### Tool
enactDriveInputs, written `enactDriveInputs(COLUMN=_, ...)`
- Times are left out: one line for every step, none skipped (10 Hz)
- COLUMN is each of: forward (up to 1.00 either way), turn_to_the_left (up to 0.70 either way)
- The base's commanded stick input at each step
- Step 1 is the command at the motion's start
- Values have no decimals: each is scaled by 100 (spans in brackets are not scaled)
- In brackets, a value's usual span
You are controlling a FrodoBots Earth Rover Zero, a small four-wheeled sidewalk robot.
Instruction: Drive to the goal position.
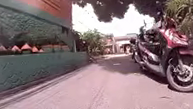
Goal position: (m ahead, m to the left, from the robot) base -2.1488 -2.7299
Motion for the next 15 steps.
enactDriveInputs(forward=0, turn_to_the_left=-62)
enactDriveInputs(forward=0, turn_to_the_left=-58)
enactDriveInputs(forward=0, turn_to_the_left=0)
enactDriveInputs(forward=0, turn_to_the_left=0)
enactDriveInputs(forward=0, turn_to_the_left=0)
enactDriveInputs(forward=0, turn_to_the_left=0)
enactDriveInputs(forward=0, turn_to_the_left=0)
enactDriveInputs(forward=0, turn_to_the_left=0)
enactDriveInputs(forward=0, turn_to_the_left=0)
enactDriveInputs(forward=0, turn_to_the_left=0)
enactDriveInputs(forward=0, turn_to_the_left=0)
enactDriveInputs(forward=0, turn_to_the_left=79)
enactDriveInputs(forward=0, turn_to_the_left=57)
enactDriveInputs(forward=0, turn_to_the_left=0)
enactDriveInputs(forward=0, turn_to_the_left=0)
